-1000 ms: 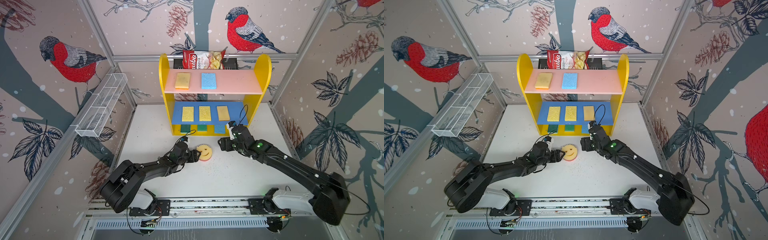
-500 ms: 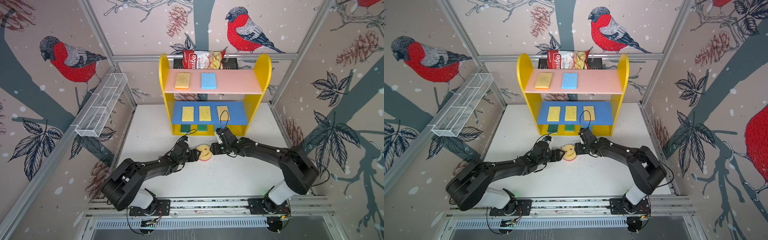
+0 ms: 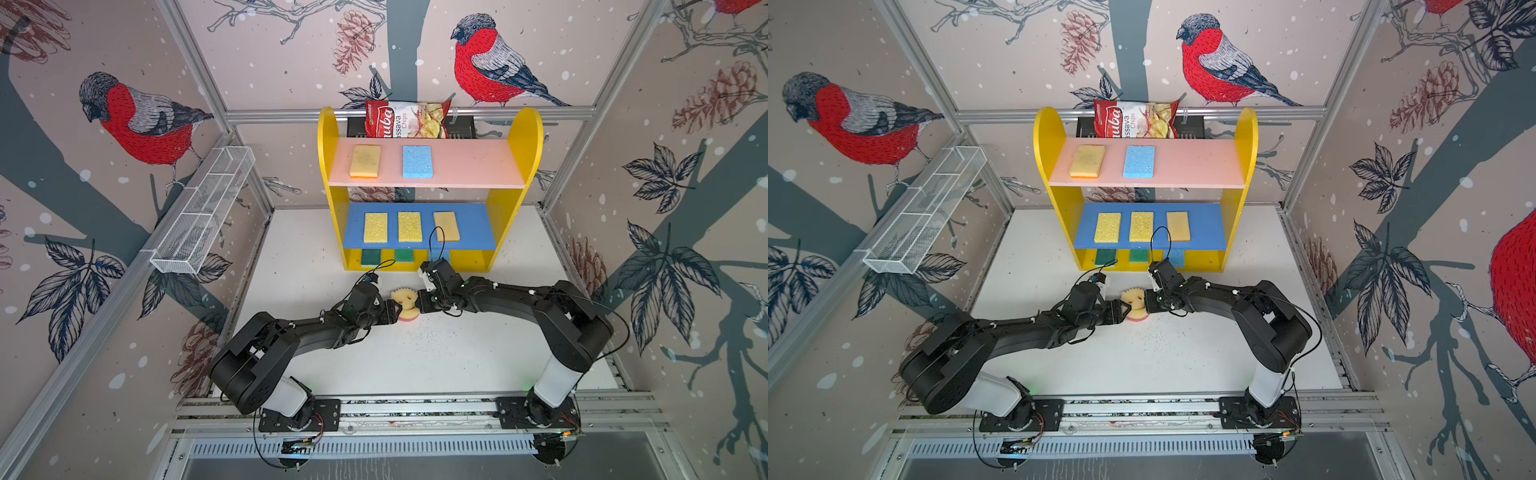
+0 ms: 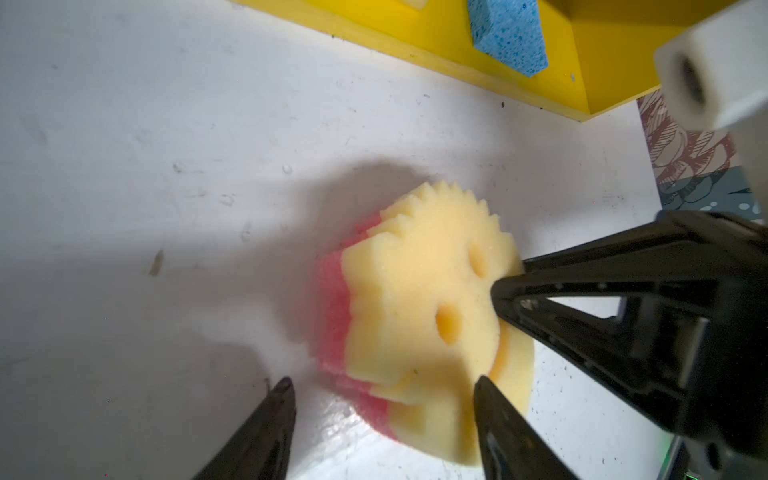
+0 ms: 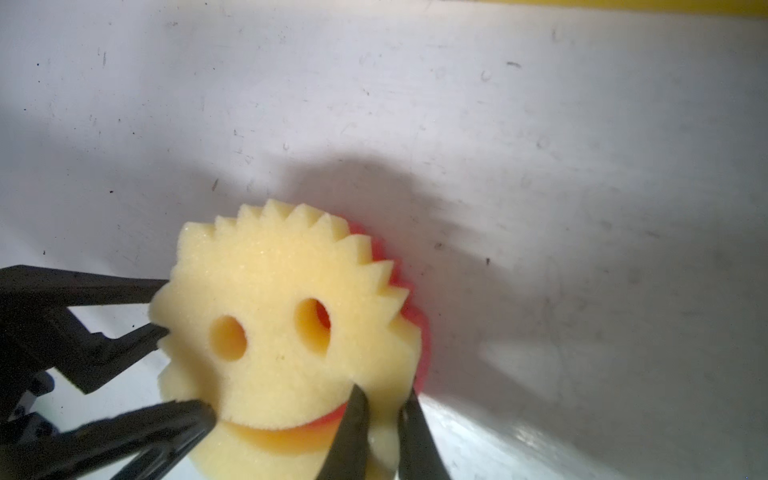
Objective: Arrange cleaning sponges on a shelf
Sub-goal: Pick up the cleaning sponge at the center of the table.
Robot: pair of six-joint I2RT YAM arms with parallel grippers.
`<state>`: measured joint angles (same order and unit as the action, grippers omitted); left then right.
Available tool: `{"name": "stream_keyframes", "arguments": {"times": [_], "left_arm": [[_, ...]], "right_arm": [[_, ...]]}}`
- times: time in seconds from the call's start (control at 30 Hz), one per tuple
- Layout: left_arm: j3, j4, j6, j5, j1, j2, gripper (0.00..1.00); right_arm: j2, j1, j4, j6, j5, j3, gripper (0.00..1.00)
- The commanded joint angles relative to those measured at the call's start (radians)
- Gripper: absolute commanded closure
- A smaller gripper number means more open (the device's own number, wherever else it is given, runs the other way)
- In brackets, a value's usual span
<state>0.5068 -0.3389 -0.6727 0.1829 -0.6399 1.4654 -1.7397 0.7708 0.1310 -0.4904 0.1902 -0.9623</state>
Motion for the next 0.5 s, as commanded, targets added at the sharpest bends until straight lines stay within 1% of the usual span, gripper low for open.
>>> {"name": "stream_keyframes", "arguments": {"times": [0.0,0.1,0.27,0.37,0.47], "left_arm": [[0.015,0.026,0.018,-0.014,0.0,-0.04,0.3],[0.025,0.065,0.03,-0.047,0.0,-0.106,0.26],[0.025,0.074,0.046,-0.063,0.004,-0.225,0.21],[0.017,0.06,0.03,-0.044,0.019,-0.283,0.2],[-0.017,-0.025,-0.015,0.012,0.04,-0.342,0.2]], "right_arm": [[0.038,0.001,0.019,-0.006,-0.003,-0.004,0.94],[0.097,0.0,0.047,0.006,-0.02,-0.012,0.99],[0.197,0.002,0.058,0.009,-0.018,-0.023,1.0],[0.241,0.018,0.046,0.011,-0.01,-0.027,1.0],[0.273,0.054,0.029,0.019,-0.012,-0.035,1.0]]}}
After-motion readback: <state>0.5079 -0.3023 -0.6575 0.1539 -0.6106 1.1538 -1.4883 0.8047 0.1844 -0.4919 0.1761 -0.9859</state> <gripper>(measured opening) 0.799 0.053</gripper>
